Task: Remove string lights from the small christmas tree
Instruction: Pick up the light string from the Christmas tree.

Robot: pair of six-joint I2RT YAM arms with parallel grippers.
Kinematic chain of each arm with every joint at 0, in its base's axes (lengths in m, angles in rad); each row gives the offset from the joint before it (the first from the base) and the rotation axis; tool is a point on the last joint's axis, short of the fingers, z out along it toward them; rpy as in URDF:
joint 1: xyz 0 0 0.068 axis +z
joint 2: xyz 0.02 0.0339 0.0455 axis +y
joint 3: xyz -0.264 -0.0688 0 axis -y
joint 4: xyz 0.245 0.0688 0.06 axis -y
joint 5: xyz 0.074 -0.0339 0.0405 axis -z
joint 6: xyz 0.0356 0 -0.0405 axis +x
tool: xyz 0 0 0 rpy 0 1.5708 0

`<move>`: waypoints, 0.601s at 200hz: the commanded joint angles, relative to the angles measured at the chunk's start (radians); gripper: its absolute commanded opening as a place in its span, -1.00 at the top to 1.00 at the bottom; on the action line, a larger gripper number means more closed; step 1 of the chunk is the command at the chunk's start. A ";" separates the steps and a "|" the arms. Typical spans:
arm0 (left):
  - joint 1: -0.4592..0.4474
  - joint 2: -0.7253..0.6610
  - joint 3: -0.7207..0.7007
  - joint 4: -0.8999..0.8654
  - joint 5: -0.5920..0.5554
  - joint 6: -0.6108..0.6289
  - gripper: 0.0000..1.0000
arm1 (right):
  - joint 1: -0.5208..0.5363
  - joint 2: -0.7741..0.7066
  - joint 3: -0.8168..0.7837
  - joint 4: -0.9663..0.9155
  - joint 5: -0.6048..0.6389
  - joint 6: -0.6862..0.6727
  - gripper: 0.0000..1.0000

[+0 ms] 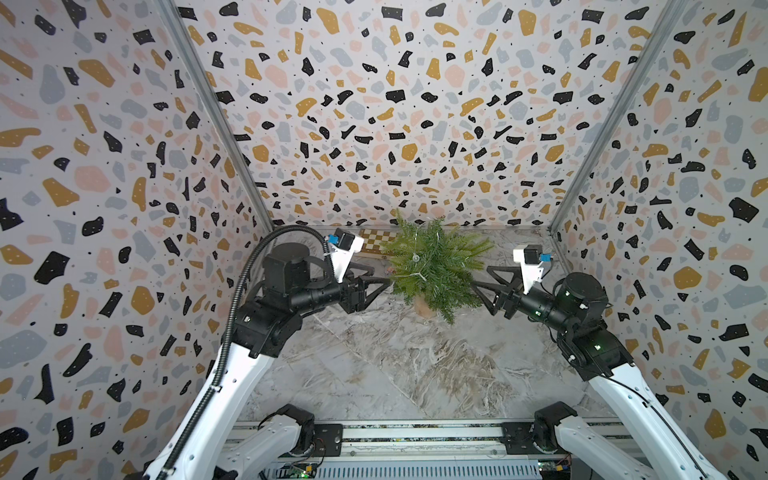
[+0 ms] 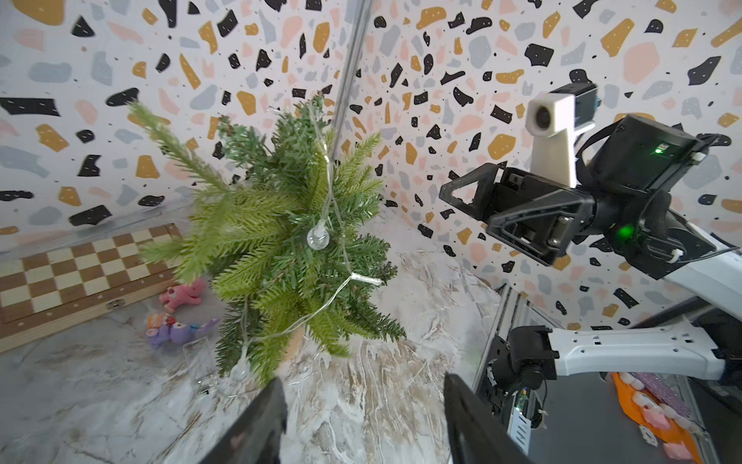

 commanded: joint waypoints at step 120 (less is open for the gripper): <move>-0.152 0.293 0.194 0.140 -0.169 0.118 0.20 | 0.105 0.054 0.056 -0.050 0.018 -0.065 -0.68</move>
